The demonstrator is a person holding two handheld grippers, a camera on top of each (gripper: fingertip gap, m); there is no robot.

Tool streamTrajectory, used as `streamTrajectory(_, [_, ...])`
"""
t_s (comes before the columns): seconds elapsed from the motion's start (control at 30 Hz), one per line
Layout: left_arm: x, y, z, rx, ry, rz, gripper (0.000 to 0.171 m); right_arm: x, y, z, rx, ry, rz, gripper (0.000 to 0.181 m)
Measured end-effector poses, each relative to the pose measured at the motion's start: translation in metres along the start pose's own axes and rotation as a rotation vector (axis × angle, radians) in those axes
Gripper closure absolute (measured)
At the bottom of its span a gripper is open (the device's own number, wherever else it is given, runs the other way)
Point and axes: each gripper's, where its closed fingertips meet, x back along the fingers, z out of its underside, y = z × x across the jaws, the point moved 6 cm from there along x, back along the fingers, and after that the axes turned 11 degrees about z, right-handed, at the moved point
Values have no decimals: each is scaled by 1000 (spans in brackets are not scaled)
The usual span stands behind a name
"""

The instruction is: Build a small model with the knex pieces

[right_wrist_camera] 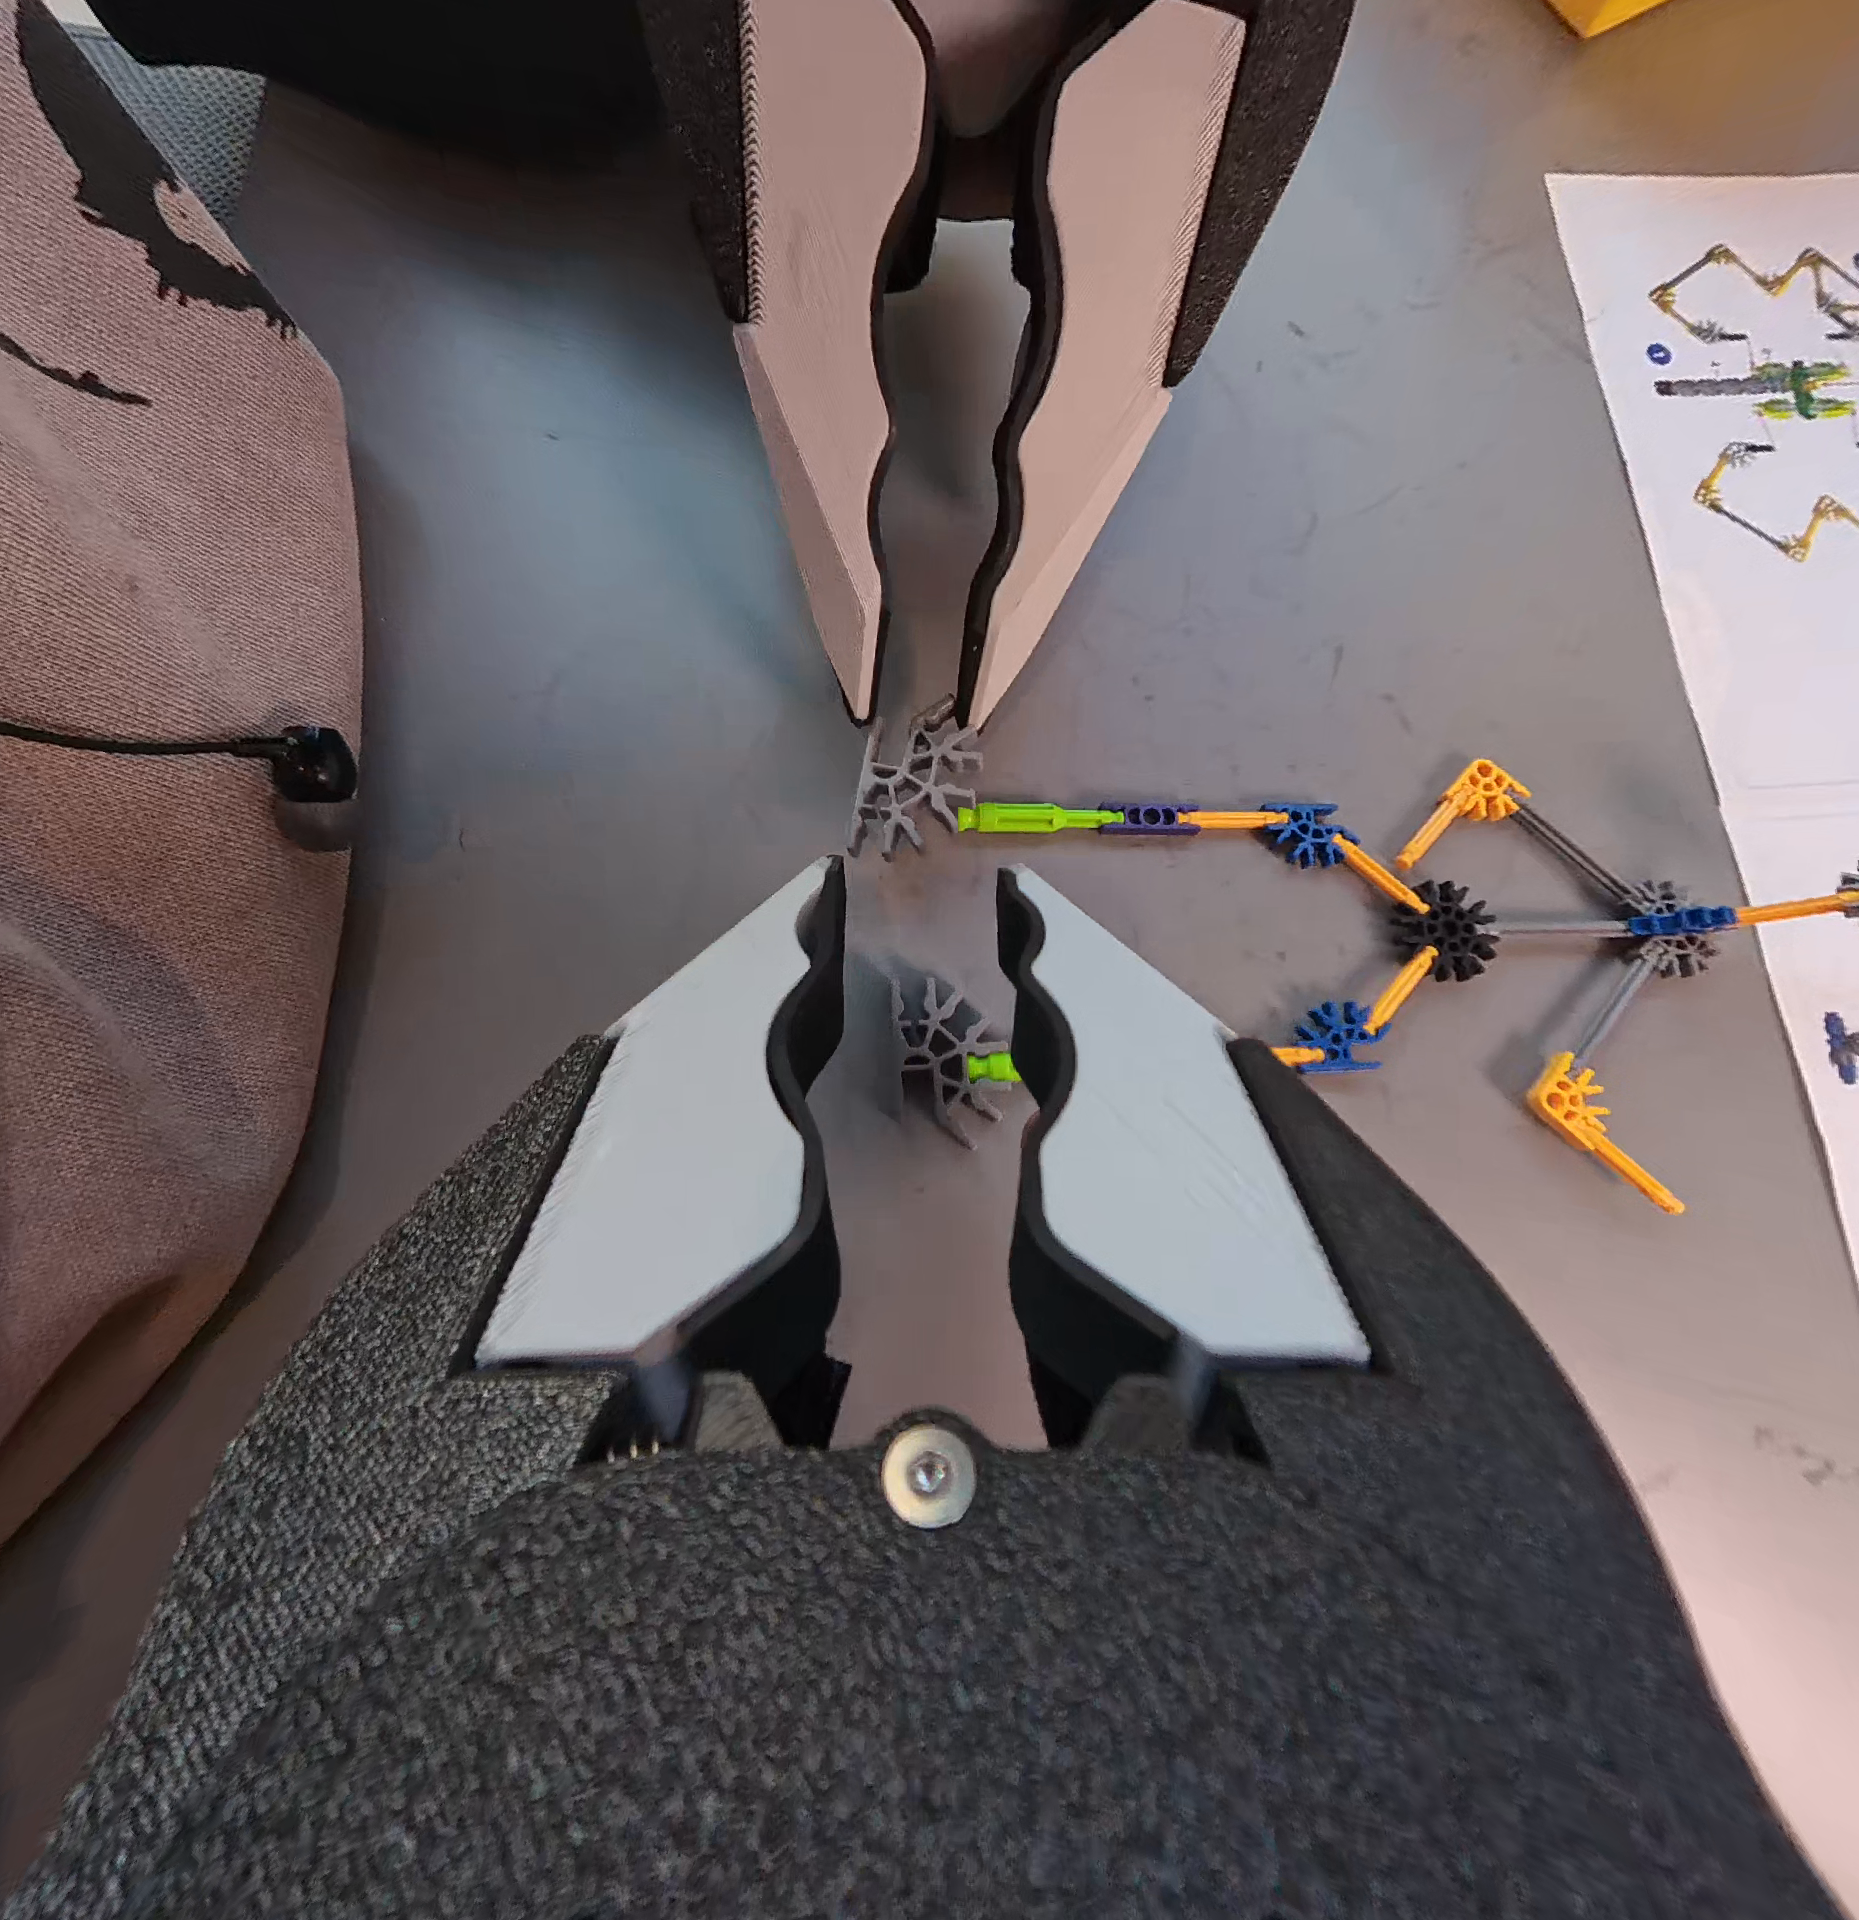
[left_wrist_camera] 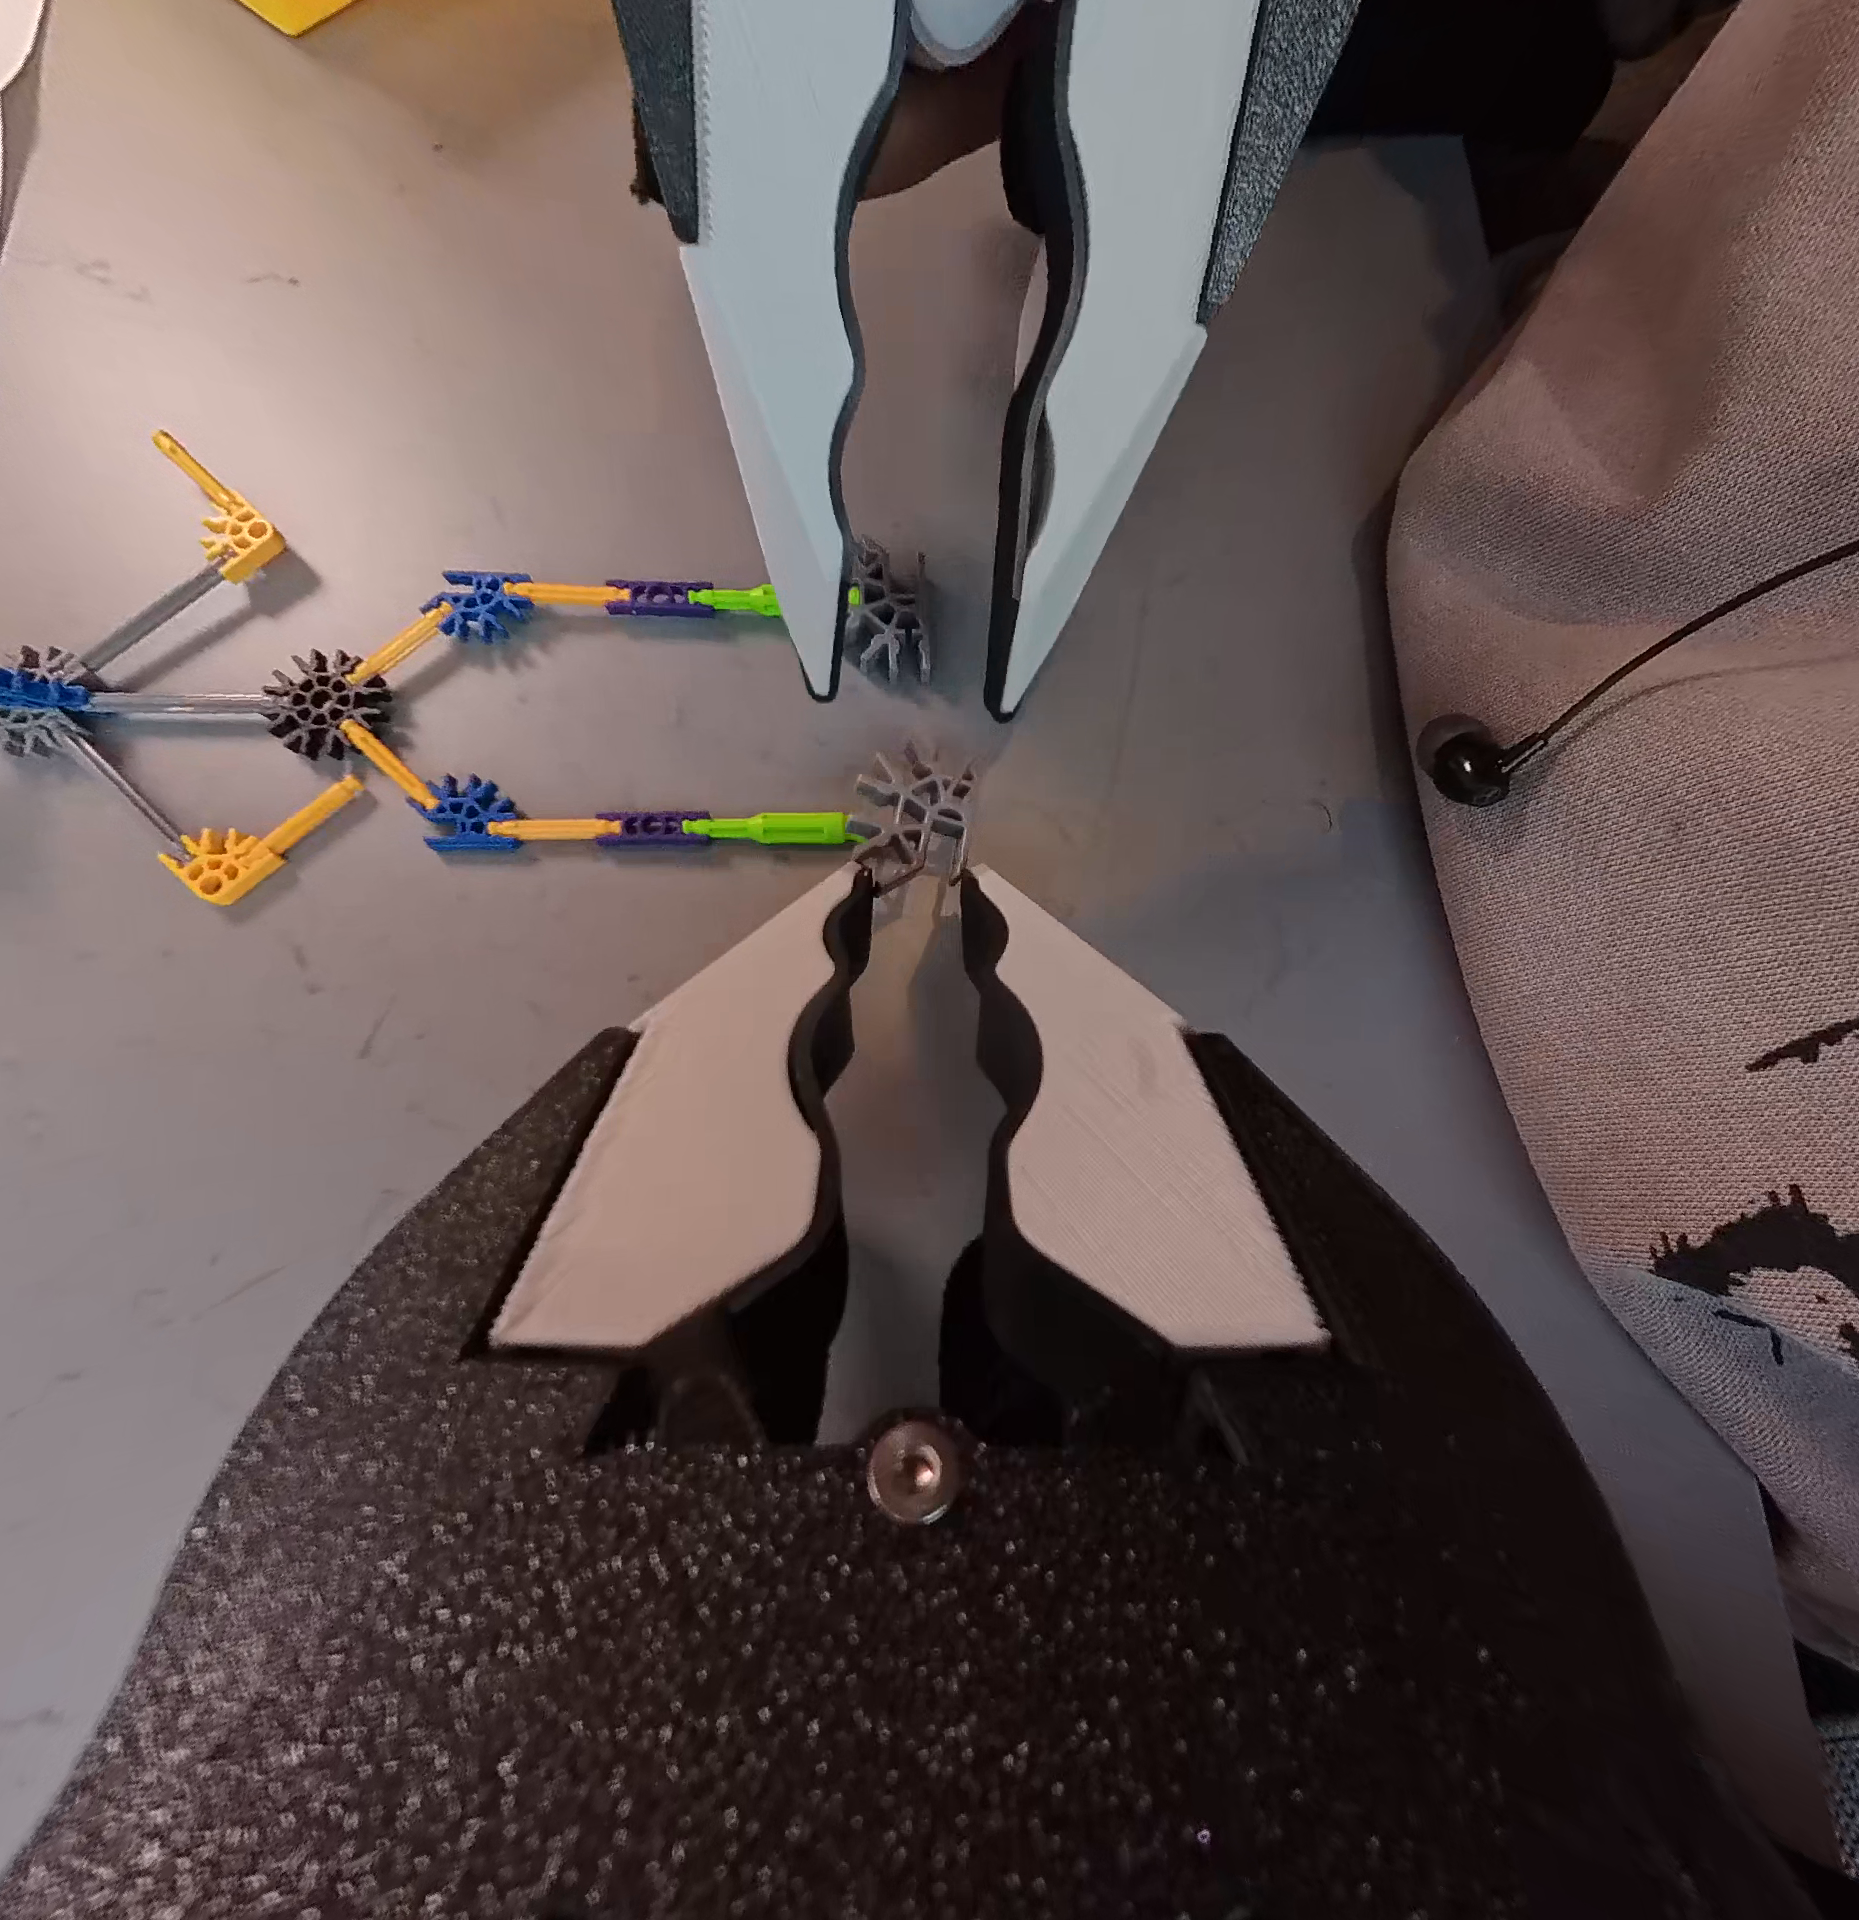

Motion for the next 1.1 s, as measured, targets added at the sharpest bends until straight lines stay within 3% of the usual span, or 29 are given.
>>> streamTrajectory(0.53, [-6,5,5,32,17,0,155,-10,6,-6,-11,-28,6,161])
streamTrajectory(0.77, [-6,5,7,50,30,3,155,-14,1,-10,-52,-25,41,175])
streamTrajectory(1.1, [-7,5,6,72,34,-6,155,-21,0,-7,-53,31,59,181])
